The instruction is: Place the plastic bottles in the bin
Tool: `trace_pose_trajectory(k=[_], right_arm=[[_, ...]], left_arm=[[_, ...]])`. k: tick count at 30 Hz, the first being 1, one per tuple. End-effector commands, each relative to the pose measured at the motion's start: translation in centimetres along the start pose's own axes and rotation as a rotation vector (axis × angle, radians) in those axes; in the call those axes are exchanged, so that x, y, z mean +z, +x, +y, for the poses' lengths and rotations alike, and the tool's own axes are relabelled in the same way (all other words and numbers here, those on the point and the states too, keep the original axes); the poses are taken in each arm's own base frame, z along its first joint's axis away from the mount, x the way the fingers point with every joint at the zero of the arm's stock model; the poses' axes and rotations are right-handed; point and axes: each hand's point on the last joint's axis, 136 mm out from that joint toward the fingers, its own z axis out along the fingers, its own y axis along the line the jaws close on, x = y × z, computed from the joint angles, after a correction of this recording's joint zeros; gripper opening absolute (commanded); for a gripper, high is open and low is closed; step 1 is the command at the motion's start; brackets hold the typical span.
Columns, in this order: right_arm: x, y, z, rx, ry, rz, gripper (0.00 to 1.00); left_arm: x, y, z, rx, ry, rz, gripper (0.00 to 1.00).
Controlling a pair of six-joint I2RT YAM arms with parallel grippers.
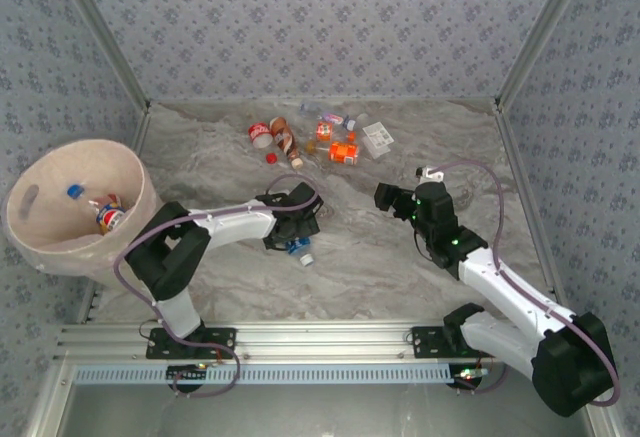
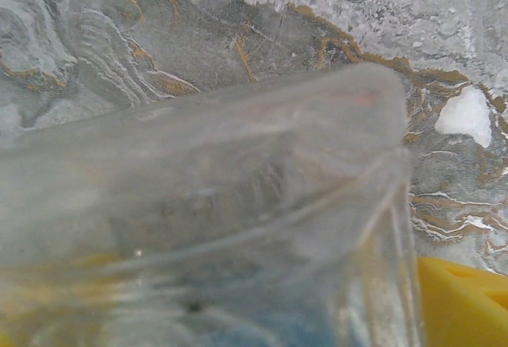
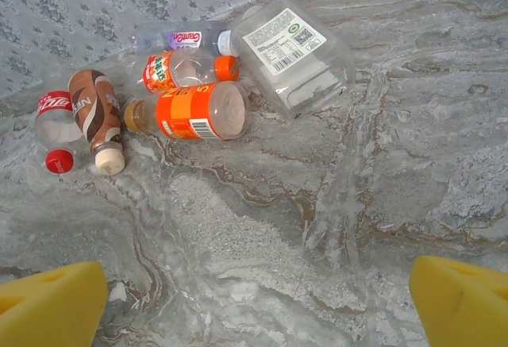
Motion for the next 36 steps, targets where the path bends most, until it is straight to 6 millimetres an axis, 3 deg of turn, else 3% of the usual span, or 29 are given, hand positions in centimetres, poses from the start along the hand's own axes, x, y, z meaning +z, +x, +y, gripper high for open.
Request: trace_pose_trajectory(k=[1,8,14,19,28,36], right_arm=[[0.0,0.4,-0.3,0.026,0.002,0.011,1.00],[0.0,0.6,-0.3,0.036,0.001,0.018,1.00],[0.2,0.2,-0.2,0.034,-0.001,0.001,1.00],[0.6,0.0,0.3,0.045,-0.029,-0.007,1.00],[0.1,-1.3,5.5,-0.037,-0.297,-0.092,1.00],[-1.0,-1.2,12.0,-0.218,-0.547,-0.137,1.00]], left_arm=[[0.4,0.2,-0.3,-0.009,0.020,0.005,0.88],[-0.2,-0.3,-0.8,0.002,0.043,-0.026,0.69],[-1.0,-0.7,-0.8,0.027,0.051,-0.048,0.62],[-2.9,-1.8,-1.3,0.083,0.062,-0.113,0.60],[-7.0,-4.7,-2.4,0.172,0.128,-0.254,0.60],[-13.4,-8.7,-2.7,0.212,0.217,-0.454,0.60]])
